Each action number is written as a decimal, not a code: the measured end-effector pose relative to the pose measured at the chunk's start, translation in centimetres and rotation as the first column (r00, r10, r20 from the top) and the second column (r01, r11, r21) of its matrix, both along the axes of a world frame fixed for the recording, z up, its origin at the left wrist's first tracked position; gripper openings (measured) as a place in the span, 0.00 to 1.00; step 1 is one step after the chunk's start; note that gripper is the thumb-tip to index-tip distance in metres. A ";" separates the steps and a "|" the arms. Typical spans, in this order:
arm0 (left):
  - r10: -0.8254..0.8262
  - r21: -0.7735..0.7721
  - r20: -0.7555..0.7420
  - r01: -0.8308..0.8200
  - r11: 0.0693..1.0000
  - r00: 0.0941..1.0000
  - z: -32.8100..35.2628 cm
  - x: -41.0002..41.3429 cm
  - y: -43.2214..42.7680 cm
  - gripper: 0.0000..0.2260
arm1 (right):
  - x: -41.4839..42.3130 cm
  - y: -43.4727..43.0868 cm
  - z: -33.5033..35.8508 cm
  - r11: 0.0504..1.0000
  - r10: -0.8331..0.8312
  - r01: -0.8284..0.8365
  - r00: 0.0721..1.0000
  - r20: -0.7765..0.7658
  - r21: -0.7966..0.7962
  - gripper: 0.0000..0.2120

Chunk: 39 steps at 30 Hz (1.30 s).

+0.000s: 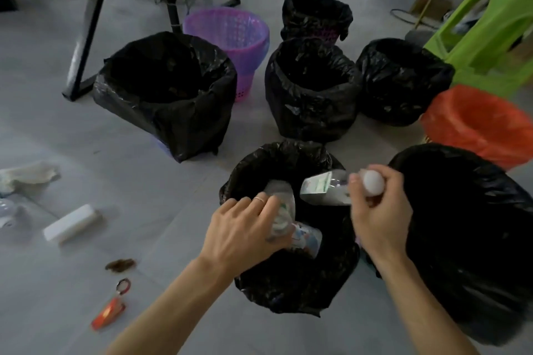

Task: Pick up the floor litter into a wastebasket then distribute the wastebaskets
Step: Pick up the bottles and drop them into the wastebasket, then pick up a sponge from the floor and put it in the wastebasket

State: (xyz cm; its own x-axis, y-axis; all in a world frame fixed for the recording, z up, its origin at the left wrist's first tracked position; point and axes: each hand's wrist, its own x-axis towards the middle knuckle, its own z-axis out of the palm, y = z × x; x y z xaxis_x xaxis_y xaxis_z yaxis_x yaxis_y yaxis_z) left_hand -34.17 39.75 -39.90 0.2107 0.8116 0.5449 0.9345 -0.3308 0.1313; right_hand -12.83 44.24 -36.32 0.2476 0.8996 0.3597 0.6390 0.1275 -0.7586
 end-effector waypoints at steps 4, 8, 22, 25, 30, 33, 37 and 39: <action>-0.026 -0.271 -0.036 0.015 0.962 0.999 -1.3 1.4 0.4 0.23 | -0.7 0.3 -2.8 0.969 0.248 -0.230 0.905 0.345 -0.092 0.13; -0.139 -0.679 0.019 0.115 0.725 0.990 -1.8 2.3 0.2 0.36 | 0.0 -0.4 -4.5 0.876 0.461 -0.271 0.712 0.529 -0.398 0.19; 0.344 -0.637 0.019 -0.254 0.728 0.939 2.2 -13.1 -0.5 0.13 | -14.9 3.9 0.3 0.715 0.689 -0.625 0.558 0.462 -0.312 0.14; 0.509 -0.729 -0.110 -0.417 0.542 0.854 0.8 -19.8 -4.3 0.16 | -21.2 2.9 -0.6 0.583 0.772 -0.727 0.358 0.525 -0.362 0.16; 0.724 -0.815 -0.186 -0.515 0.264 0.665 -2.5 -28.4 -12.2 0.16 | -29.0 0.7 -3.0 0.464 0.799 -0.702 0.069 0.597 -0.540 0.16; 0.771 -0.832 -0.256 -0.539 0.131 0.583 -4.5 -31.5 -17.3 0.17 | -32.6 -1.5 -5.6 0.372 0.867 -0.567 -0.070 0.494 -0.735 0.19; 0.805 -0.865 -0.276 -0.501 0.030 0.526 -8.4 -32.9 -22.5 0.19 | -35.4 -4.8 -10.6 0.243 0.940 -0.426 -0.117 0.319 -0.872 0.21; 0.812 -0.875 -0.269 -0.483 0.018 0.518 -10.3 -32.1 -23.6 0.20 | -36.0 -6.1 -12.9 0.211 0.957 -0.405 -0.100 0.273 -0.889 0.22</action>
State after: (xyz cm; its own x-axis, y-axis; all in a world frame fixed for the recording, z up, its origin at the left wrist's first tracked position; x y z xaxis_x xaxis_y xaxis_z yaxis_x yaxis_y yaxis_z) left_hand -66.32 16.16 -50.18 -0.6678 0.5036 -0.5481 0.5510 0.8295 0.0908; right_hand -48.81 38.19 -49.25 -0.7162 0.3553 -0.6007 0.5739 0.7896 -0.2172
